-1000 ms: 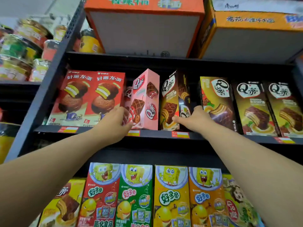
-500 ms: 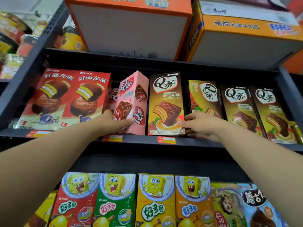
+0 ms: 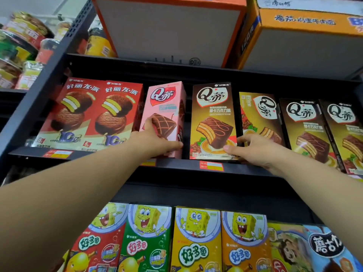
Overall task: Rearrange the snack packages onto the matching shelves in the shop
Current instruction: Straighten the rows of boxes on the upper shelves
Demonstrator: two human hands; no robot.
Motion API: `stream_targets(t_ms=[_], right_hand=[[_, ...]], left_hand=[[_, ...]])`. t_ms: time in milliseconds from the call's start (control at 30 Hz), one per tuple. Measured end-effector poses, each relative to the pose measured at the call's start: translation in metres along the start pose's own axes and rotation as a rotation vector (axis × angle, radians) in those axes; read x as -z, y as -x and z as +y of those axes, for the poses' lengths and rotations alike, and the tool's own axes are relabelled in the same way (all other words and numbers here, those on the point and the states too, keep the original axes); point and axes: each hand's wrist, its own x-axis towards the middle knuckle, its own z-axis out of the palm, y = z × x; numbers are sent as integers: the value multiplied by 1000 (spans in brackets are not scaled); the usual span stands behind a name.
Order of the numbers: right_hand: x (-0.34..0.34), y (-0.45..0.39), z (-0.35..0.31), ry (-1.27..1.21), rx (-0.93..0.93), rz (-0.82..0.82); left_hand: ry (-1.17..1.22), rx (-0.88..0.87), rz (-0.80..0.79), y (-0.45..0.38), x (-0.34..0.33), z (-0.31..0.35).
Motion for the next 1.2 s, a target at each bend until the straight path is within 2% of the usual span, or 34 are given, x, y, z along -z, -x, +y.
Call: stream_targets(t_ms=[67, 233, 300, 400, 467, 567, 700, 933, 1200], right_hand=[[-1, 4, -3, 7, 8, 10], [-2, 19, -15, 135, 11, 51], [-5, 24, -19, 200, 28, 133], [-18, 28, -27, 282, 158, 293], [-32, 28, -36, 381, 209, 337], [-54, 20, -52, 494, 90, 270], [-70, 9, -59, 480, -27, 240], [-74, 0, -38, 383, -92, 236], [-69, -6, -37, 408, -110, 212]], left_hand=[[-88, -9, 68, 7, -1, 3], [-201, 52, 104, 20, -4, 11], [-210, 62, 92, 20, -4, 10], [-210, 56, 72, 21, -2, 7], [-209, 44, 84, 24, 0, 6], [-233, 32, 115, 30, -1, 8], [-235, 20, 142, 33, -6, 5], [-210, -9, 193, 28, -12, -2], [-253, 7, 162, 19, -10, -2]])
